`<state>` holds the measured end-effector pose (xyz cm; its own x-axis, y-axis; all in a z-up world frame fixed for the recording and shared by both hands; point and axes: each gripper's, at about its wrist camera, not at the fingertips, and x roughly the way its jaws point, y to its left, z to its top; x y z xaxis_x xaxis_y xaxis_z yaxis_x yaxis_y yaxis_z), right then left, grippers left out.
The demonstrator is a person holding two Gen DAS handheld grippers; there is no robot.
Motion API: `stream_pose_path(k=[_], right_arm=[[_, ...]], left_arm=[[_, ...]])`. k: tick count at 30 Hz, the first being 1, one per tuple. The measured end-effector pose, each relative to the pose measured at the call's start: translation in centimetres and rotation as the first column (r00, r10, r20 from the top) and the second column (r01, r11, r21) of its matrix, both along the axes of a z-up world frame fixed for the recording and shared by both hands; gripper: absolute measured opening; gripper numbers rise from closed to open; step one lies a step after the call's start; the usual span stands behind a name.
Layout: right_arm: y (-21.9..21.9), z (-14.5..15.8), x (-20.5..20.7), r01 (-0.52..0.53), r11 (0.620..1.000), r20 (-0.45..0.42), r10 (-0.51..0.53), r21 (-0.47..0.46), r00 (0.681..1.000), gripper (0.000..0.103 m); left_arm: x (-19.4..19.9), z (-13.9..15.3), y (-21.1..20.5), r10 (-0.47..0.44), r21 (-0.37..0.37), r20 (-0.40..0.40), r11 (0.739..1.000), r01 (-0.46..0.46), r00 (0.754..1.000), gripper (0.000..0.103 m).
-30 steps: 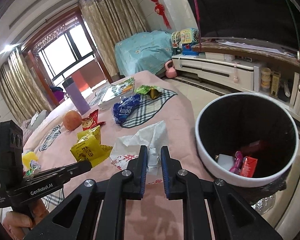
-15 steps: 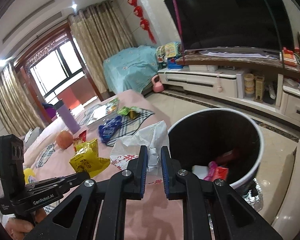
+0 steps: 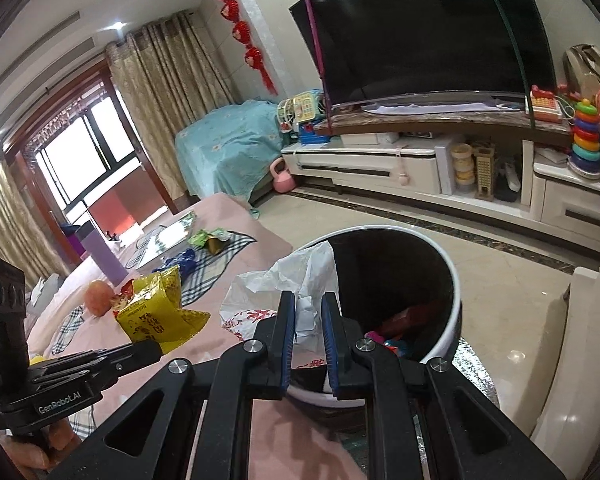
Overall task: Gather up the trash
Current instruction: 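Carry the yellow bag and white bag over the bin and release both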
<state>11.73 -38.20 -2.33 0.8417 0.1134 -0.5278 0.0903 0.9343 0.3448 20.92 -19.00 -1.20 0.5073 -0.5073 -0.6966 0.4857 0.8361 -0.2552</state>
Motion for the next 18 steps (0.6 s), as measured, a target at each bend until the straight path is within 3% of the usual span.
stream_pose_path(k=[18], right_arm=[[-3.0, -0.9, 1.1, 0.05, 0.999, -0.038, -0.05, 0.001, 0.998, 0.014]], left_arm=[[1.9, -1.5, -4.9, -0.06, 0.043, -0.04, 0.997, 0.062, 0.997, 0.005]])
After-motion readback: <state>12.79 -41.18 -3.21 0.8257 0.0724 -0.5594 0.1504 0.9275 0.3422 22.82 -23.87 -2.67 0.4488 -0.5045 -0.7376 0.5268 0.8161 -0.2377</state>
